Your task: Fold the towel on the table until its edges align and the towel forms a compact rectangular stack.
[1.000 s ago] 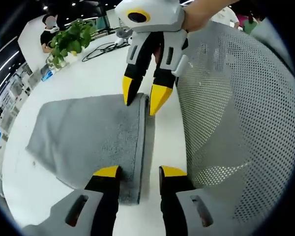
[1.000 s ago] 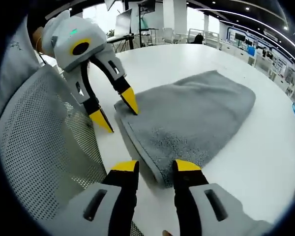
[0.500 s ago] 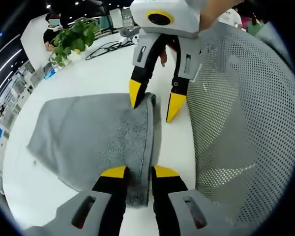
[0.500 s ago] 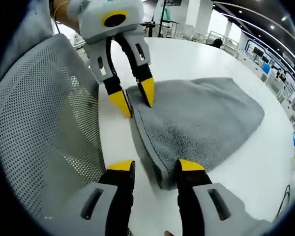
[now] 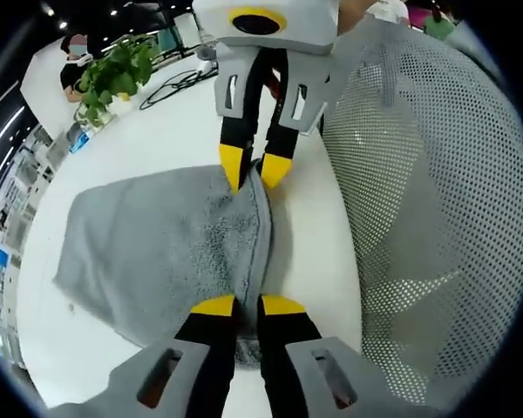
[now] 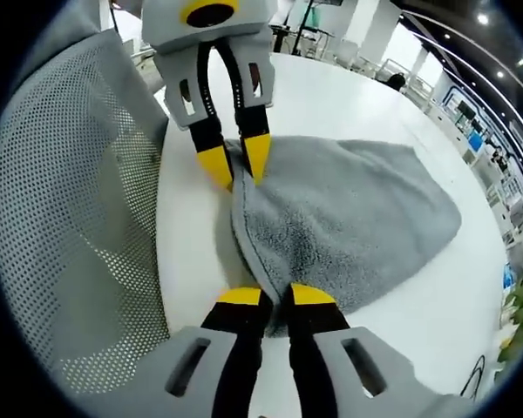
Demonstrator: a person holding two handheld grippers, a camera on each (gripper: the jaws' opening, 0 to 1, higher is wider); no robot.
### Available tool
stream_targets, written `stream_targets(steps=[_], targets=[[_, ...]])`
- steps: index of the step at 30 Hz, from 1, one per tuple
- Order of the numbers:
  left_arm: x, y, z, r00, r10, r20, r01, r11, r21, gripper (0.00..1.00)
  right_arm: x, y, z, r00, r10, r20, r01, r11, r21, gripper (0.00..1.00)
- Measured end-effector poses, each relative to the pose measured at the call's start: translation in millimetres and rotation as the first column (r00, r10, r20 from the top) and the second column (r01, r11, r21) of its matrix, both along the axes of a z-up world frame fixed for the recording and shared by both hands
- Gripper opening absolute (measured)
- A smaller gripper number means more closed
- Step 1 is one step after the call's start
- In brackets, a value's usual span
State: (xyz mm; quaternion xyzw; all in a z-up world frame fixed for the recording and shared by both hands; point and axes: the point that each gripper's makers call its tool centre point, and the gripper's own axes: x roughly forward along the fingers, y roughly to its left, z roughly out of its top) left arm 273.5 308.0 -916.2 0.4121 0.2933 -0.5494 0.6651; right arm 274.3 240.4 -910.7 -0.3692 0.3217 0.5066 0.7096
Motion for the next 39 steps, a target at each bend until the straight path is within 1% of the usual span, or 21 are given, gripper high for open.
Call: stream_targets(steps=[3, 5, 9, 11, 13, 14, 16, 18, 20, 23, 24, 28, 30, 36, 39], targets=[[0.7, 1, 0.5, 1.000, 0.004, -0.020, -0.004, 1.000, -0.003, 0.07, 1, 0, 0.9, 1.000, -0.002, -0.016, 0.002, 1.000, -0.009, 0.07], [0.7, 1, 1.3, 0.999, 0.015, -0.043, -0.016, 1.000, -0.014, 0.07, 1, 0, 0.3, 0.999, -0.014, -0.031, 0.014, 1.000, -0.002, 0.06], [-2.5, 2, 1.7, 0.998, 0.016, -0.058, -0.017, 1.000, -0.013, 0.07, -3, 1, -0.2, 0.998, -0.023, -0.055, 0.023, 1.000, 0.002, 0.06], [-7.8, 2, 1.4, 0.998, 0.010, -0.057, -0.011, 1.000, -0.009, 0.07, -7, 1, -1.2, 0.997, -0.030, -0.078, 0.030, 1.000, -0.001, 0.06], [-14.4, 3, 1.6, 0.999, -0.027, -0.042, 0.027, 1.000, 0.011, 0.07, -11, 2, -2.5, 0.994, -0.042, -0.099, 0.043, 0.999, 0.009, 0.06], [-17.0, 4, 1.8, 0.999, -0.027, -0.042, 0.028, 1.000, 0.012, 0.07, -15, 3, -2.3, 0.990, -0.063, -0.126, 0.067, 0.997, 0.027, 0.06], [-23.5, 6, 2.4, 0.998, -0.020, -0.055, 0.020, 1.000, 0.005, 0.07, -23, 3, -3.3, 0.983, -0.094, -0.159, 0.103, 0.993, 0.051, 0.06], [-32.8, 7, 3.1, 0.998, -0.017, -0.065, 0.017, 1.000, -0.004, 0.07, -29, 3, -5.3, 0.982, -0.098, -0.163, 0.110, 0.992, 0.067, 0.06], [-43.6, 9, 2.6, 0.998, -0.036, -0.057, 0.036, 0.999, -0.010, 0.07, -38, 4, -6.3, 0.981, -0.092, -0.170, 0.107, 0.991, 0.080, 0.06], [-58.1, 9, 3.2, 0.996, -0.045, -0.073, 0.043, 0.999, -0.023, 0.07, -51, 5, -8.0, 0.979, -0.076, -0.189, 0.094, 0.992, 0.086, 0.06], [-59.0, 9, 3.3, 0.996, -0.044, -0.075, 0.042, 0.999, -0.026, 0.07, -55, 5, -8.2, 0.981, -0.056, -0.187, 0.071, 0.994, 0.078, 0.06], [-67.5, 8, 5.5, 0.994, -0.028, -0.108, 0.024, 0.999, -0.042, 0.06, -64, 6, -7.0, 0.982, -0.022, -0.189, 0.031, 0.999, 0.042, 0.06], [-71.1, 8, 7.3, 0.994, -0.036, -0.107, 0.031, 0.998, -0.047, 0.06, -67, 6, -5.5, 0.984, 0.000, -0.180, 0.004, 1.000, 0.023, 0.06], [-78.3, 10, 15.9, 0.988, -0.016, -0.152, 0.004, 0.997, -0.076, 0.05, -76, 7, 1.8, 0.979, 0.018, -0.202, -0.014, 1.000, 0.023, 0.05], [-81.5, 12, 25.4, 0.985, -0.006, -0.171, -0.011, 0.995, -0.098, 0.05, -81, 8, 11.4, 0.974, 0.016, -0.224, -0.008, 0.999, 0.038, 0.05]])
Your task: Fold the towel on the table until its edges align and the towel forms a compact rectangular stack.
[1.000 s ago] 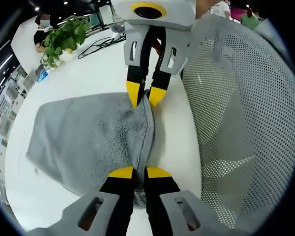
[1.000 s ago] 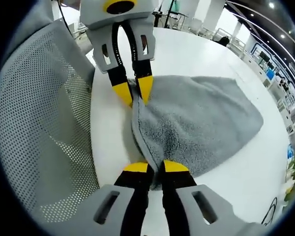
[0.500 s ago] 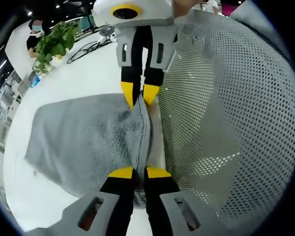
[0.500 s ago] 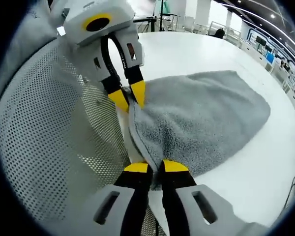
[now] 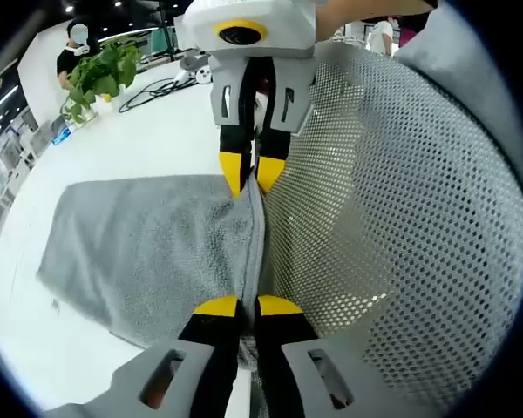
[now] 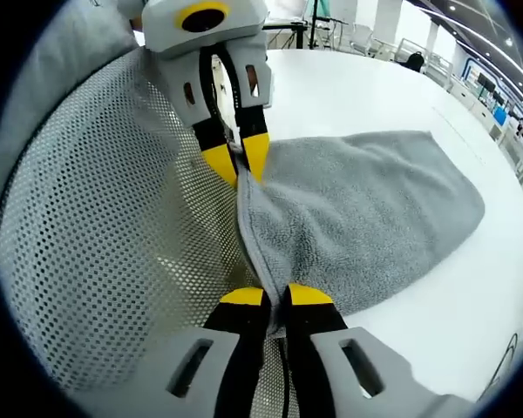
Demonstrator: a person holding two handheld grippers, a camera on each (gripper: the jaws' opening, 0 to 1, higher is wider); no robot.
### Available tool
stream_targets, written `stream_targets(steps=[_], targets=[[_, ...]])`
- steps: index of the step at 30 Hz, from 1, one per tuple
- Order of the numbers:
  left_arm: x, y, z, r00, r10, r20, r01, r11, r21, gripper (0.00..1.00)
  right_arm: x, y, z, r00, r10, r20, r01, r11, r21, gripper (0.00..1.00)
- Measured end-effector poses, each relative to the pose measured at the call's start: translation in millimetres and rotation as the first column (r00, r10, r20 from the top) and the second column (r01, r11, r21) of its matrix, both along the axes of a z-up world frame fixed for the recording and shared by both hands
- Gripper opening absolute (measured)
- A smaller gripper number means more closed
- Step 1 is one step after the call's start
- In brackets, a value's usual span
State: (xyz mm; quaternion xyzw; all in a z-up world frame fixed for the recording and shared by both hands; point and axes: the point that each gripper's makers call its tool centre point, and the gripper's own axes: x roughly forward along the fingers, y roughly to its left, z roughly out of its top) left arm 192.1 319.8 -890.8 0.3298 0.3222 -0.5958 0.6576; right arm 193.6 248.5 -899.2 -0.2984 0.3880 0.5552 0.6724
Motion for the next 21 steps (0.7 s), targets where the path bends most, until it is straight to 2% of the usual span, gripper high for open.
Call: stream_targets(steps=[5, 9, 11, 14, 21], targets=[[-2.1, 3, 21.3, 1.000, 0.008, -0.004, -0.008, 0.999, -0.032, 0.05, -2, 1, 16.9, 0.999, -0.023, -0.042, 0.024, 0.999, 0.036, 0.05], [2.2, 6, 35.6, 1.000, 0.016, 0.016, -0.015, 0.999, -0.049, 0.05, 2, 4, 32.4, 0.994, -0.081, -0.071, 0.087, 0.992, 0.091, 0.05], [11.0, 7, 47.5, 0.998, 0.045, 0.049, -0.041, 0.996, -0.077, 0.05, 8, 4, 40.8, 0.992, -0.108, -0.067, 0.115, 0.986, 0.117, 0.05], [19.6, 9, 64.1, 0.995, 0.084, 0.052, -0.078, 0.990, -0.116, 0.05, 14, 5, 54.4, 0.988, -0.139, -0.065, 0.147, 0.977, 0.153, 0.05], [37.0, 9, 87.5, 0.989, 0.118, 0.088, -0.104, 0.983, -0.153, 0.05, 31, 6, 81.7, 0.984, -0.171, -0.044, 0.177, 0.965, 0.194, 0.05]])
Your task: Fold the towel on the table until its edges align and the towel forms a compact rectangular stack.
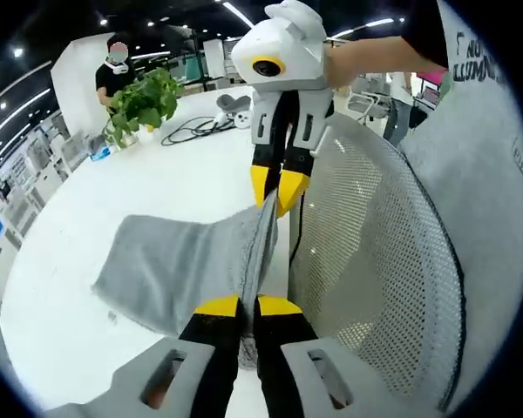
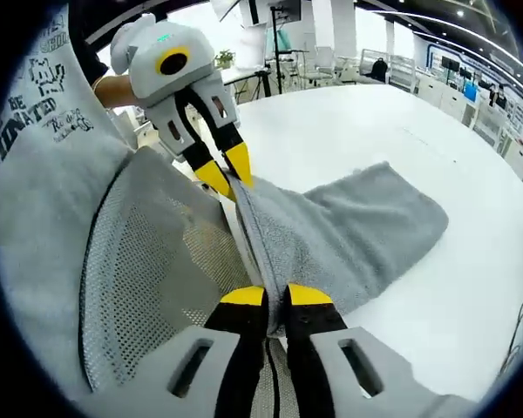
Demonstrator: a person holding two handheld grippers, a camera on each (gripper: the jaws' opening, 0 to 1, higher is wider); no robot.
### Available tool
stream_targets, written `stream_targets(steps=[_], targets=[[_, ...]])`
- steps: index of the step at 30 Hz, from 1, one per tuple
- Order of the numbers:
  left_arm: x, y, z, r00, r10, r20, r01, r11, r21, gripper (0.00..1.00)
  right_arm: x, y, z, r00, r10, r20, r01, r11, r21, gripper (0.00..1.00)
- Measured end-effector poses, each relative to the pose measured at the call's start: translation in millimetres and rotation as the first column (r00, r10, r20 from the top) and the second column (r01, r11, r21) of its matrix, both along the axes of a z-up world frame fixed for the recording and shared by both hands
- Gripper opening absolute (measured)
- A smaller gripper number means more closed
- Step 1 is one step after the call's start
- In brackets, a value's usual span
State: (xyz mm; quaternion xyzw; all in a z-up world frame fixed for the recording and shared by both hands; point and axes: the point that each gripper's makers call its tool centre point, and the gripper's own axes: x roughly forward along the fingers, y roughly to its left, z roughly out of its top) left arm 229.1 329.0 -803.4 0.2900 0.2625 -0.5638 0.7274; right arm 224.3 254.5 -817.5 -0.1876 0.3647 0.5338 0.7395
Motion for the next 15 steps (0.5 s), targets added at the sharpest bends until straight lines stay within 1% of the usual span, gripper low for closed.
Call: stream_targets(steps=[4, 8, 9, 10, 11, 13, 14, 15], targets=[[3.1, 0, 14.9, 1.000, 0.000, 0.024, 0.000, 1.000, -0.011, 0.05, 1, 1, 15.0, 1.000, -0.018, -0.015, 0.018, 1.000, 0.010, 0.05], [-0.7, 2, 25.6, 1.000, 0.017, 0.000, -0.017, 0.999, -0.041, 0.05, -4, 3, 23.9, 1.000, -0.013, -0.027, 0.013, 1.000, 0.019, 0.05], [-2.3, 2, 26.9, 1.000, 0.019, -0.009, -0.020, 0.999, -0.048, 0.05, -6, 3, 26.1, 1.000, 0.002, -0.025, -0.002, 1.000, 0.019, 0.05], [-5.3, 1, 29.2, 0.999, 0.024, -0.029, -0.026, 0.998, -0.064, 0.05, -8, 4, 27.3, 1.000, -0.001, -0.029, 0.001, 1.000, 0.017, 0.05], [-6.2, 1, 29.7, 0.999, 0.026, -0.035, -0.028, 0.997, -0.067, 0.05, -9, 4, 29.0, 0.999, -0.001, -0.034, 0.001, 1.000, 0.014, 0.05], [-12.7, 2, 31.4, 0.997, 0.030, -0.073, -0.036, 0.996, -0.081, 0.05, -16, 4, 34.5, 0.999, 0.017, -0.033, -0.016, 1.000, 0.006, 0.05], [-19.1, 2, 31.8, 0.994, 0.025, -0.108, -0.034, 0.996, -0.087, 0.05, -19, 4, 37.2, 0.999, 0.020, -0.042, -0.020, 1.000, 0.007, 0.05], [-20.9, 2, 32.7, 0.992, 0.028, -0.120, -0.040, 0.995, -0.094, 0.05, -21, 4, 38.7, 0.998, 0.019, -0.054, -0.018, 1.000, 0.007, 0.05]])
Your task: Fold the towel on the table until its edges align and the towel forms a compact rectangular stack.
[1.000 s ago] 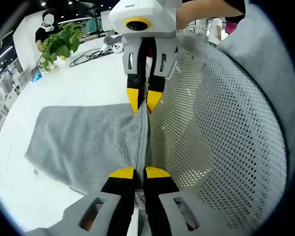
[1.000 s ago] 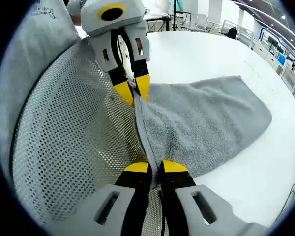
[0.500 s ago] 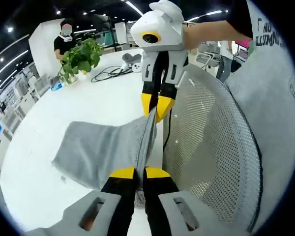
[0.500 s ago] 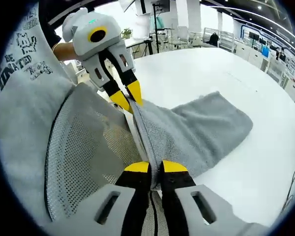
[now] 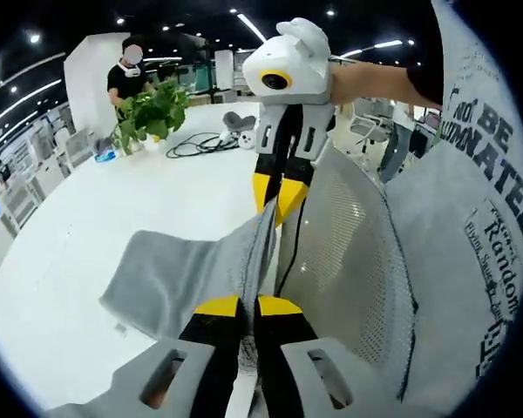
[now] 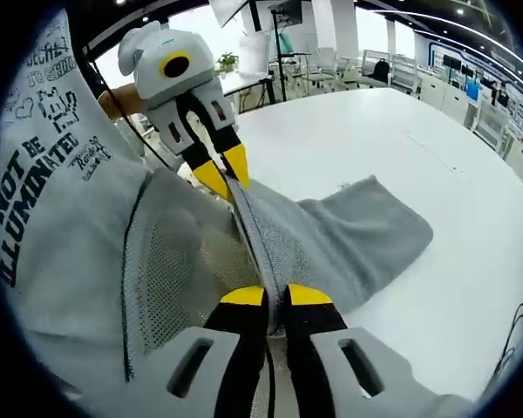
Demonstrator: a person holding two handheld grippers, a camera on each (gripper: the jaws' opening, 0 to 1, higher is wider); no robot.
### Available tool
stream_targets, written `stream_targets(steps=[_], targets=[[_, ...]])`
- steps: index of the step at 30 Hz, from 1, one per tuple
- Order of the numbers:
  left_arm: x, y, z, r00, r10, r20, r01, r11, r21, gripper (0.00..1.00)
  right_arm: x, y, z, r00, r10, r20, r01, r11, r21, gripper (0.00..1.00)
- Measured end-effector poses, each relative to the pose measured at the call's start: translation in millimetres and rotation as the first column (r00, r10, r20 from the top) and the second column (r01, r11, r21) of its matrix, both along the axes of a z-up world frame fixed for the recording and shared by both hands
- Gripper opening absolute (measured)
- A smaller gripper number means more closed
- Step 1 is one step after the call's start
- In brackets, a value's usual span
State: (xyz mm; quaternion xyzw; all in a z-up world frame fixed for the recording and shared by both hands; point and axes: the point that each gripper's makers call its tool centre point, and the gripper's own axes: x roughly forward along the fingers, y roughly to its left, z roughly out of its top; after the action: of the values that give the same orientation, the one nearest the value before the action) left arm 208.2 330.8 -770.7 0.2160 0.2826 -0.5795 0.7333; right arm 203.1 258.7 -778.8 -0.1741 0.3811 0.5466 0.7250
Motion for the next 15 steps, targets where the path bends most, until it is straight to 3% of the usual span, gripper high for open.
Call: stream_targets(steps=[4, 7, 13, 15], targets=[[-6.9, 1, 7.8, 0.999, 0.004, -0.037, -0.005, 0.999, -0.040, 0.05, -8, 1, 8.8, 0.999, 0.021, -0.029, -0.021, 1.000, 0.000, 0.05], [-0.5, 3, 14.4, 0.999, 0.023, -0.049, -0.026, 0.997, -0.070, 0.05, -6, 3, 16.7, 0.999, 0.032, -0.023, -0.032, 0.999, 0.003, 0.05], [29.0, 5, 15.1, 0.990, 0.102, -0.099, -0.114, 0.985, -0.127, 0.05, 26, 5, 24.8, 1.000, -0.019, -0.010, 0.019, 0.999, 0.031, 0.04], [35.7, 5, 15.5, 0.992, 0.100, -0.082, -0.109, 0.987, -0.118, 0.05, 31, 7, 26.3, 1.000, -0.022, -0.012, 0.022, 0.999, 0.026, 0.04]])
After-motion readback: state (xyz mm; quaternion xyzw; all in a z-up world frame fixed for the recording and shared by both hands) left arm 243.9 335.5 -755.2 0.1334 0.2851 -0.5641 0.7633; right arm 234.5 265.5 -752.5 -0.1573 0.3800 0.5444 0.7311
